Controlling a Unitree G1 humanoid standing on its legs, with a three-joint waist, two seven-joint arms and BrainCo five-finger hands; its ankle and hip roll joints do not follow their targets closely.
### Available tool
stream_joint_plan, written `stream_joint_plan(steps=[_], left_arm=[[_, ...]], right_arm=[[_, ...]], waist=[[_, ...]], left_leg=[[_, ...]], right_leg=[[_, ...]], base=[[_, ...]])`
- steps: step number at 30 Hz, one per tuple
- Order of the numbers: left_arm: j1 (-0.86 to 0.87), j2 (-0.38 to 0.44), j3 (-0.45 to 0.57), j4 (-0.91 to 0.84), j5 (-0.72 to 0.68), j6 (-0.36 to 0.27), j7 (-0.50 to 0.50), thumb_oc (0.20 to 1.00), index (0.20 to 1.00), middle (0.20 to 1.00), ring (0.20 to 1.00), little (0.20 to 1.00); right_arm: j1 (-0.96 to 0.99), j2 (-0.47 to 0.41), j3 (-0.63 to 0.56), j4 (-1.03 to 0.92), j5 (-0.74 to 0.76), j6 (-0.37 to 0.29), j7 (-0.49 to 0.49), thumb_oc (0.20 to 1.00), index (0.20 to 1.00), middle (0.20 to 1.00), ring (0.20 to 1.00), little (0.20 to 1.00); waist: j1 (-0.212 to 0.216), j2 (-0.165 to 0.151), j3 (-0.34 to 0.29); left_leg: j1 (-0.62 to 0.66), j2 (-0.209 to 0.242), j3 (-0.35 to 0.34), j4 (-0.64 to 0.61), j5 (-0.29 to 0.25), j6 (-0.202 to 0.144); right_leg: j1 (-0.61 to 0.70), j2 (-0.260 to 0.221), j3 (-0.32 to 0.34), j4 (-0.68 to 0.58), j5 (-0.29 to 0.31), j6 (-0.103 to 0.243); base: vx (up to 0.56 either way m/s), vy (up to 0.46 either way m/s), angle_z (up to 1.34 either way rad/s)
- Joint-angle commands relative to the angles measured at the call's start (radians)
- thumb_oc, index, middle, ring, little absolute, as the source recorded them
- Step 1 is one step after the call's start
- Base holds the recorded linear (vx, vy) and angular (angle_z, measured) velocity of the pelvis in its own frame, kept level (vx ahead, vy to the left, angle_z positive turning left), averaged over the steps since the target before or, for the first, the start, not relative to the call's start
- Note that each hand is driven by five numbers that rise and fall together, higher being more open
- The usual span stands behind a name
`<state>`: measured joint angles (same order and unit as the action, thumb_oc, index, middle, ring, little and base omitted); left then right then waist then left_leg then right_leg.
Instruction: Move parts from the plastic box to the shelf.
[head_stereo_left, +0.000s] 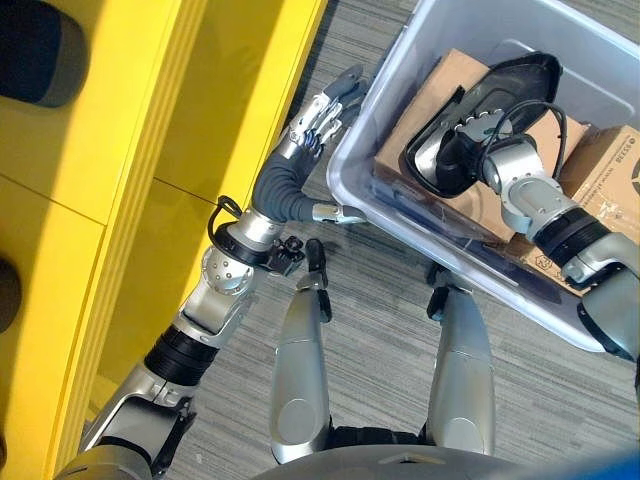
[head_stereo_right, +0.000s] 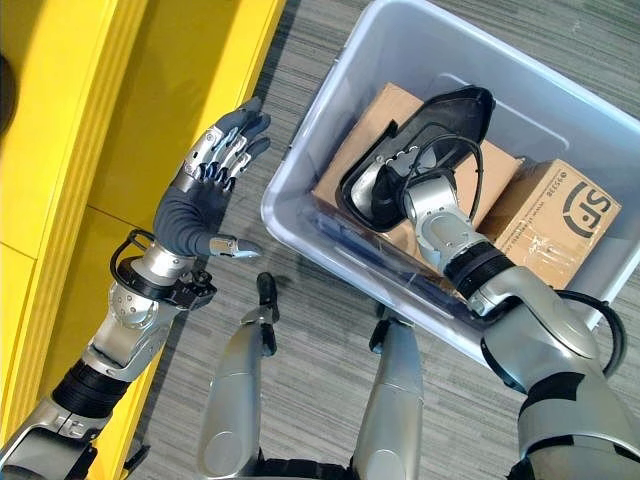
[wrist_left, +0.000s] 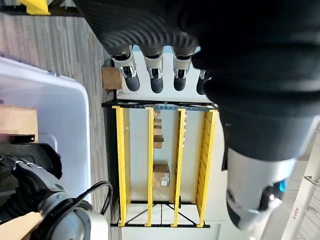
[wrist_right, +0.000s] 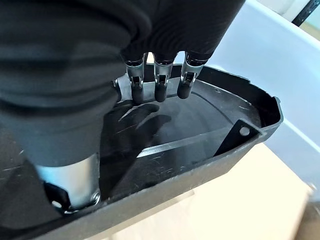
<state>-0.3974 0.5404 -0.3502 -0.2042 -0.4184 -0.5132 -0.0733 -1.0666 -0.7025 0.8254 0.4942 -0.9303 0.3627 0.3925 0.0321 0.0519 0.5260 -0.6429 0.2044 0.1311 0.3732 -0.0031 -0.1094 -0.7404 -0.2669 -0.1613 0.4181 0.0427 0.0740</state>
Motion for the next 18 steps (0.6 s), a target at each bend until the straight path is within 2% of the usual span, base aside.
stream_joint_plan(steps=[1,4,7,8,10,11,13,14,15,16,17,18], left_arm=[[0.056,0.019,0.059,-0.149,0.007,-0.049,0.03,1.0,1.0,1.0,1.0,1.0],[0.062,0.024,0.059,-0.156,0.021,-0.05,0.045,1.0,1.0,1.0,1.0,1.0],[0.061,0.027,0.05,-0.157,0.041,-0.051,0.068,1.0,1.0,1.0,1.0,1.0],[0.061,0.027,0.047,-0.159,0.043,-0.051,0.068,1.0,1.0,1.0,1.0,1.0],[0.052,0.023,0.034,-0.155,0.065,-0.05,0.08,1.0,1.0,1.0,1.0,1.0],[0.046,0.02,0.025,-0.149,0.079,-0.062,0.077,1.0,1.0,1.0,1.0,1.0],[0.019,0.013,0.002,-0.136,0.112,-0.083,0.097,1.0,1.0,1.0,1.0,1.0],[0.003,0.008,-0.009,-0.132,0.137,-0.084,0.119,1.0,1.0,1.0,1.0,1.0],[-0.013,0.005,-0.02,-0.131,0.151,-0.093,0.133,1.0,1.0,1.0,1.0,1.0],[-0.029,-0.002,-0.025,-0.138,0.168,-0.082,0.155,1.0,1.0,1.0,1.0,1.0],[-0.061,-0.016,-0.031,-0.141,0.181,-0.059,0.181,1.0,1.0,1.0,1.0,1.0],[-0.083,-0.027,-0.035,-0.14,0.18,-0.048,0.193,1.0,1.0,1.0,1.0,1.0]], right_arm=[[0.065,-0.093,-0.032,-0.051,-0.065,-0.021,0.09,1.0,1.0,1.0,1.0,1.0],[0.088,-0.112,-0.041,-0.147,-0.098,-0.031,0.11,1.0,1.0,1.0,1.0,1.0],[0.111,-0.137,-0.055,-0.257,-0.145,-0.039,0.054,1.0,1.0,1.0,1.0,1.0],[0.119,-0.144,-0.062,-0.279,-0.135,-0.043,-0.011,1.0,1.0,1.0,1.0,1.0],[0.108,-0.151,-0.062,-0.294,-0.081,-0.059,-0.207,1.0,1.0,1.0,1.0,1.0],[0.101,-0.154,-0.064,-0.297,-0.016,-0.071,-0.397,1.0,1.0,1.0,1.0,1.0],[0.077,-0.142,-0.079,-0.304,0.064,-0.086,-0.599,1.0,1.0,1.0,1.0,1.0],[0.077,-0.135,-0.112,-0.315,0.133,-0.151,-0.742,1.0,1.0,1.0,1.0,1.0],[0.078,-0.129,-0.137,-0.32,0.184,-0.185,-0.855,1.0,1.0,1.0,1.0,1.0],[0.091,-0.113,-0.182,-0.335,0.202,-0.235,-0.911,1.0,1.0,1.0,1.0,1.0],[0.102,-0.087,-0.239,-0.358,0.222,-0.314,-0.988,1.0,1.0,1.0,1.0,1.0],[0.108,-0.067,-0.269,-0.368,0.22,-0.361,-1.011,1.0,1.0,1.0,1.0,1.0]], waist=[[-0.006,0.011,-0.006],[-0.016,0.002,-0.006],[-0.032,-0.008,-0.006],[-0.036,-0.009,-0.006],[-0.041,-0.009,-0.006],[-0.045,-0.007,-0.006],[-0.052,-0.002,-0.006],[-0.06,0.0,-0.006],[-0.063,0.002,-0.006],[-0.073,0.006,-0.006],[-0.086,0.011,-0.006],[-0.093,0.015,-0.006]], left_leg=[[-0.019,-0.048,0.002,-0.038,0.035,0.034],[-0.015,-0.042,0.008,-0.038,0.035,0.031],[-0.01,-0.033,0.017,-0.035,0.032,0.032],[-0.01,-0.033,0.017,-0.034,0.032,0.032],[-0.006,-0.032,0.019,-0.035,0.031,0.034],[-0.003,-0.031,0.02,-0.035,0.029,0.035],[0.001,-0.03,0.024,-0.036,0.028,0.037],[0.006,-0.031,0.028,-0.037,0.026,0.038],[0.007,-0.031,0.03,-0.036,0.025,0.038],[0.01,-0.033,0.032,-0.036,0.023,0.038],[0.019,-0.036,0.037,-0.035,0.018,0.037],[0.022,-0.039,0.039,-0.033,0.014,0.036]], right_leg=[[0.022,0.113,-0.002,0.077,-0.106,-0.01],[0.024,0.116,0.001,0.071,-0.102,-0.007],[0.024,0.123,0.011,0.074,-0.105,-0.007],[0.023,0.125,0.015,0.075,-0.105,-0.006],[0.026,0.127,0.018,0.072,-0.104,-0.008],[0.028,0.128,0.02,0.07,-0.104,-0.007],[0.029,0.129,0.024,0.069,-0.103,-0.008],[0.032,0.13,0.027,0.066,-0.102,-0.008],[0.031,0.13,0.03,0.067,-0.101,-0.007],[0.033,0.132,0.035,0.066,-0.103,-0.007],[0.037,0.133,0.043,0.066,-0.107,-0.009],[0.037,0.133,0.048,0.067,-0.11,-0.009]], base=[[-0.01,0.015,-0.12],[-0.02,0.016,-0.1],[-0.03,0.012,-0.08],[-0.02,0.009,-0.12],[-0.02,0.026,-0.13],[-0.03,0.041,-0.12],[-0.03,0.054,-0.12],[-0.03,0.065,-0.13],[-0.02,0.08,-0.14],[-0.01,0.113,-0.14],[0.0,0.131,-0.12],[0.0,0.14,-0.14]])
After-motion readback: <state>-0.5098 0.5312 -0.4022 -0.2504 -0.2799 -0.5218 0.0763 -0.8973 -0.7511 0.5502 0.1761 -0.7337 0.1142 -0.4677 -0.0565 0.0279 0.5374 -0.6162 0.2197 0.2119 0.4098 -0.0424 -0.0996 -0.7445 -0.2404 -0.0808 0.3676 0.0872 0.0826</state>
